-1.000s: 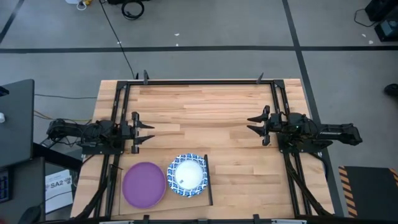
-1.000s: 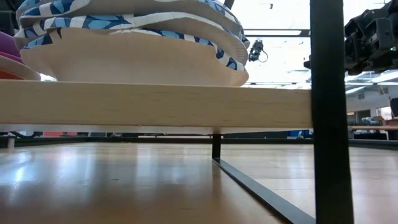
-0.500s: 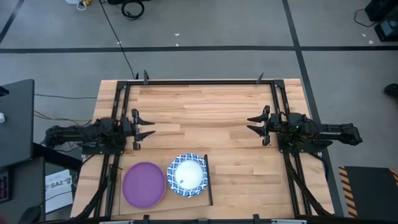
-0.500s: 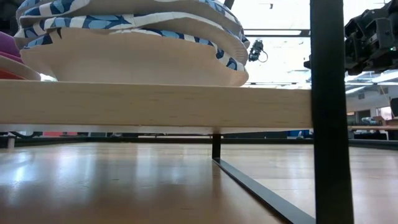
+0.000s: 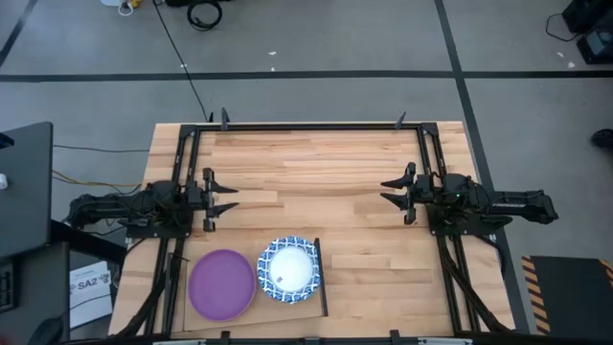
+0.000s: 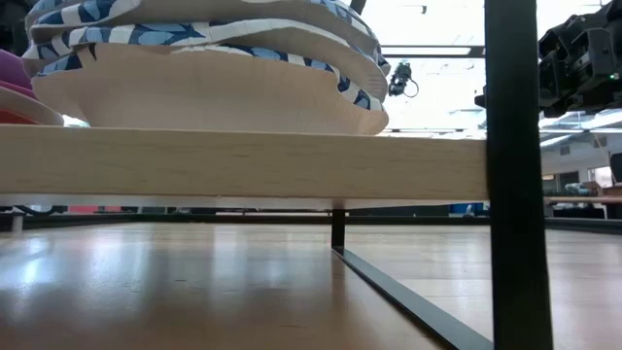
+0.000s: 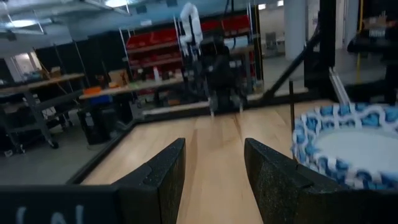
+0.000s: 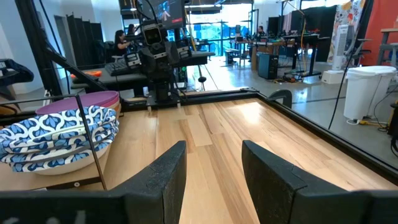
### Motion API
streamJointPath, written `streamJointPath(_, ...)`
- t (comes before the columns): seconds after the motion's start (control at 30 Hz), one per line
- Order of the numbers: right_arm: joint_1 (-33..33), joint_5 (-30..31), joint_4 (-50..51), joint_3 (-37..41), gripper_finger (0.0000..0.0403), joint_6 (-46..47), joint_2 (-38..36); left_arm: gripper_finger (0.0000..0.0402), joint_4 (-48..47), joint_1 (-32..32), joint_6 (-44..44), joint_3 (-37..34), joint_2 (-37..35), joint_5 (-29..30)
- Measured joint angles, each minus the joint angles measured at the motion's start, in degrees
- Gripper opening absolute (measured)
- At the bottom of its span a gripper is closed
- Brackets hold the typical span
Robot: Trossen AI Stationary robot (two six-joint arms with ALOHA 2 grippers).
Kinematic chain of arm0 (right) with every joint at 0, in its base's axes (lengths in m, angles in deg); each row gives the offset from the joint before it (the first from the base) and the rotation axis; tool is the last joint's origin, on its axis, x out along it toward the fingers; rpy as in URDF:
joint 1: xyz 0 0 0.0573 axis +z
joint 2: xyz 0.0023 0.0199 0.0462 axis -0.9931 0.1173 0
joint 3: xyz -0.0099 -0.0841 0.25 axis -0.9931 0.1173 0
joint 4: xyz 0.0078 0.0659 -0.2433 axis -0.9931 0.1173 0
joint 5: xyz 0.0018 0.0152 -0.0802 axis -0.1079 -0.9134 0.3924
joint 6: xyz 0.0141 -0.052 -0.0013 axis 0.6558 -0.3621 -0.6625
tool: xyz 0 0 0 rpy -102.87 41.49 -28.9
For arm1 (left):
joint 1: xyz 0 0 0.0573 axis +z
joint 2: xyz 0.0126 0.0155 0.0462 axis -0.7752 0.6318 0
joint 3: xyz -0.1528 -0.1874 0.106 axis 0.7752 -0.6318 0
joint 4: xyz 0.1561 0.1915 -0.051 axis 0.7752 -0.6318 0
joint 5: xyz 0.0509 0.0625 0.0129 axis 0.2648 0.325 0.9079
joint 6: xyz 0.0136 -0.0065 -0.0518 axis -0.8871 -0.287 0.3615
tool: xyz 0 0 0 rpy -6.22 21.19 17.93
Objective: Place and stack plates onto a shelf
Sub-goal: Return to Home Position
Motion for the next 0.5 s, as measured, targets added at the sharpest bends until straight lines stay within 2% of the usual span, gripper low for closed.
streamJointPath(0.5,0.0,0.0,0.0,0.0,0.0161,0.0,0.0,0.0171,1.7,0.0,0.0,0.0,0.0,-0.1)
